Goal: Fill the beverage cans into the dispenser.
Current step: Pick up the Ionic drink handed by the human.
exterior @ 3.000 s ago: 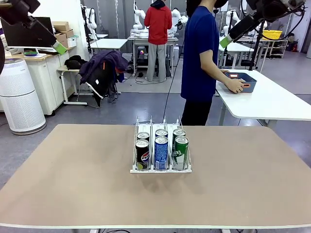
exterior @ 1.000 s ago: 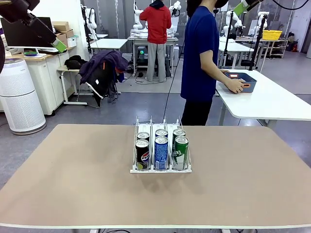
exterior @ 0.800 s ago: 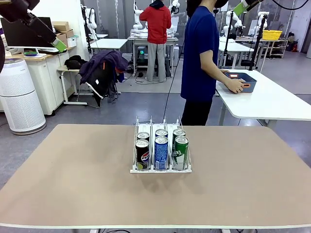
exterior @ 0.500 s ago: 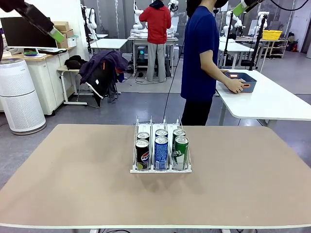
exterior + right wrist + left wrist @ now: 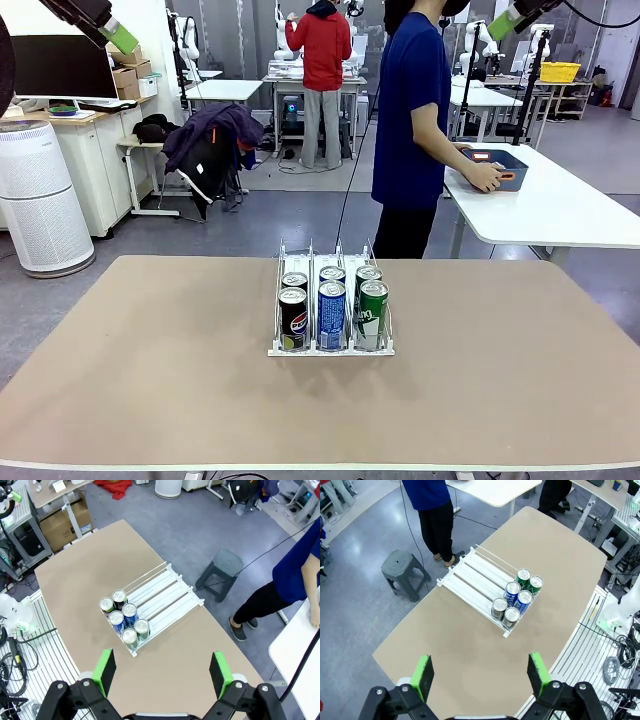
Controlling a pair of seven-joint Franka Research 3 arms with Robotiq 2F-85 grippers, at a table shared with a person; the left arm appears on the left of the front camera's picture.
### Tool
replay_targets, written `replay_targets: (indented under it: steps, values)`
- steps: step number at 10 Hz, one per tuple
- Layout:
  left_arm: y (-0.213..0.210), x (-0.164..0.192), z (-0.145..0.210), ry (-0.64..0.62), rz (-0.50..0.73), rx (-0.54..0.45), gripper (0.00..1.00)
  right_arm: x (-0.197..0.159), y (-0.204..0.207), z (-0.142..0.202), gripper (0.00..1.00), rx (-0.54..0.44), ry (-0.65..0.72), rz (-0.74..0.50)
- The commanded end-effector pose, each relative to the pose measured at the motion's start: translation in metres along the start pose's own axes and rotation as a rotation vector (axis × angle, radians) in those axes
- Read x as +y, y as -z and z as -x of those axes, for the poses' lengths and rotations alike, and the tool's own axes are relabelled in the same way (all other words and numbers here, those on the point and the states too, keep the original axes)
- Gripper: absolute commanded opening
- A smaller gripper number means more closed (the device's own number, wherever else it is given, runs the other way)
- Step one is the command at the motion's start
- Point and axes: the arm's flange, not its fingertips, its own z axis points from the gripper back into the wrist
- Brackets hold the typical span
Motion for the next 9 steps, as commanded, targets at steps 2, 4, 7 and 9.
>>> replay_targets:
  steps: [2,4,7,9]
  values:
    - [-0.0002,0.0022,-0.0005,0.016,-0.010,-0.006,1.00,0.0000,0.0000,0.0000,1.00,0.000,0.000,0.000]
    - [-0.0002,0.0022,-0.0005,0.016,-0.010,-0.006,1.00,0.0000,0.0000,0.0000,1.00,0.000,0.000,0.000]
    - [-0.0002,0.0022,-0.0005,0.016,-0.010,-0.006,1.00,0.0000,0.0000,0.0000,1.00,0.000,0.000,0.000]
    - [-0.0002,0.0022,-0.0005,0.016,-0.010,-0.006,1.00,0.0000,0.0000,0.0000,1.00,0.000,0.000,0.000]
